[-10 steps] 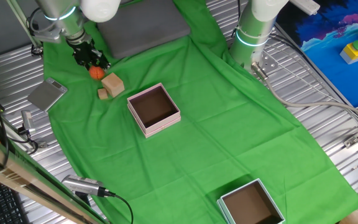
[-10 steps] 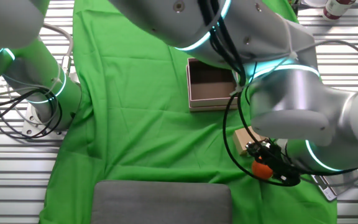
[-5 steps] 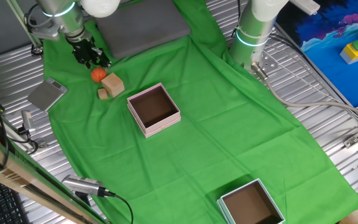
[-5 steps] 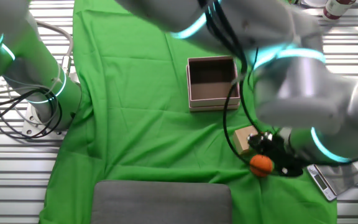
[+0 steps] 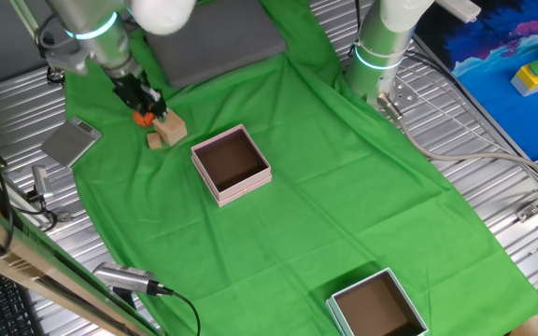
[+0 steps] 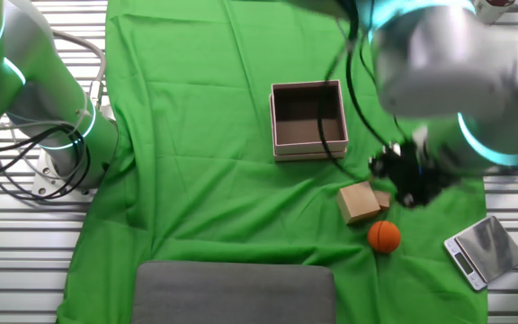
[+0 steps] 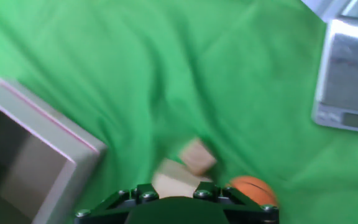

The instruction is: Take everything out of the gift box

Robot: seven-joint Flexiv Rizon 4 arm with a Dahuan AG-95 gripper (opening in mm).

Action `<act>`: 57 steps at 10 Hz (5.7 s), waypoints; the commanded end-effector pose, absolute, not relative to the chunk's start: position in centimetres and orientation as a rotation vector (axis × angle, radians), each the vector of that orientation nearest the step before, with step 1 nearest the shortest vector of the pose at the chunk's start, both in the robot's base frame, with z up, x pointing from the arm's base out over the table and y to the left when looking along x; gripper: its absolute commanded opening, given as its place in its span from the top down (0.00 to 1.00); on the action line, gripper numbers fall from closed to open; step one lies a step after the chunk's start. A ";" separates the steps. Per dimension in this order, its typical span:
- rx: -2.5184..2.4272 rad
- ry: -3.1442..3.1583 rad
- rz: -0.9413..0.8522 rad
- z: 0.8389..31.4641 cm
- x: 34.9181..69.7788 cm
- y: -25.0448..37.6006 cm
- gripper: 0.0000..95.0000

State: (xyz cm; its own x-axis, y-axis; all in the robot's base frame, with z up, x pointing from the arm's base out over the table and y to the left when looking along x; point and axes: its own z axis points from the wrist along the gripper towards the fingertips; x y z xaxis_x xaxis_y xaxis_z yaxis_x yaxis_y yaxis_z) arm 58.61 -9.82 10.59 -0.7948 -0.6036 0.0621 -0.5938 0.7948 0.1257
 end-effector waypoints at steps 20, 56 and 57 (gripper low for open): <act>0.722 -2.966 -0.134 8.8 56.5 -4.4 1.00; 0.941 -2.871 -0.092 4.8 67.2 -8.2 1.00; 0.940 -2.871 -0.091 4.8 67.2 -8.2 1.00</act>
